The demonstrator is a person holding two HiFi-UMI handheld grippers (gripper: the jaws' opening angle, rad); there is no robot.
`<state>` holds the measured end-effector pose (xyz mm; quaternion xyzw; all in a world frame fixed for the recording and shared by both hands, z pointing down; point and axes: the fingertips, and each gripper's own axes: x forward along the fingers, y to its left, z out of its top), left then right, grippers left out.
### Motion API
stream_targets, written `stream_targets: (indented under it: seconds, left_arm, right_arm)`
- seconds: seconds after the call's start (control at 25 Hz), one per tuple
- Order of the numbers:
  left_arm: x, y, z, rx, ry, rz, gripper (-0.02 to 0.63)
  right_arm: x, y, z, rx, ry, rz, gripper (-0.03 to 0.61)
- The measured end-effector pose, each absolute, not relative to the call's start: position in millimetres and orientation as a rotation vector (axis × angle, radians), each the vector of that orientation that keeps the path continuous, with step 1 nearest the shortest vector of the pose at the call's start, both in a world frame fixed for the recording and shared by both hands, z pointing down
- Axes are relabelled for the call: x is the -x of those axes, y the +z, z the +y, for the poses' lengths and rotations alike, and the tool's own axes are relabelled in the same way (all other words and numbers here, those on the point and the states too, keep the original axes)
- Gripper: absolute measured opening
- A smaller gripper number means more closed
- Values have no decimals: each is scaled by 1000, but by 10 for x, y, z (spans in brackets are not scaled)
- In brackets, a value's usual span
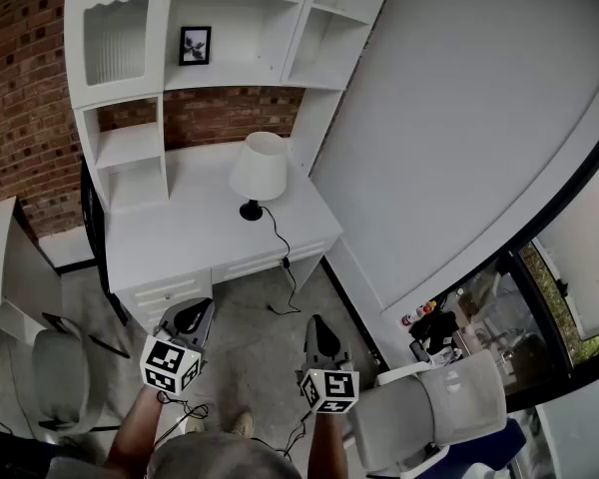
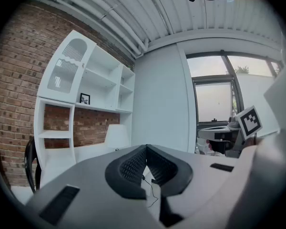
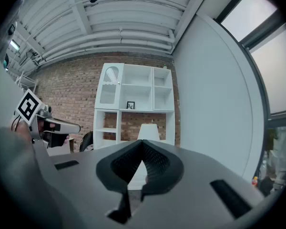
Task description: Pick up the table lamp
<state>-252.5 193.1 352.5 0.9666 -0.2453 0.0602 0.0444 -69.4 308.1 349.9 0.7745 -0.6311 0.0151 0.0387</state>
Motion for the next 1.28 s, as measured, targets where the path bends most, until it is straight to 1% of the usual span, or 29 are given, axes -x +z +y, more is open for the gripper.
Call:
stream_targets:
  seconds: [0.48, 0.96, 1.28]
  left_arm:
    - [2202, 3549, 2030, -2954, 204, -762, 3]
    - [1769, 3598, 2389, -2926, 184, -830, 3]
    - [1574, 3663, 2375, -2931, 226, -837, 3]
  right_arm:
    - [386, 3494, 3191, -2406, 64, -1981, 17]
    - [5, 3568, 3460, -2342, 54, -2036, 17]
    - [-107, 3675, 3381, -2328, 61, -2104, 17]
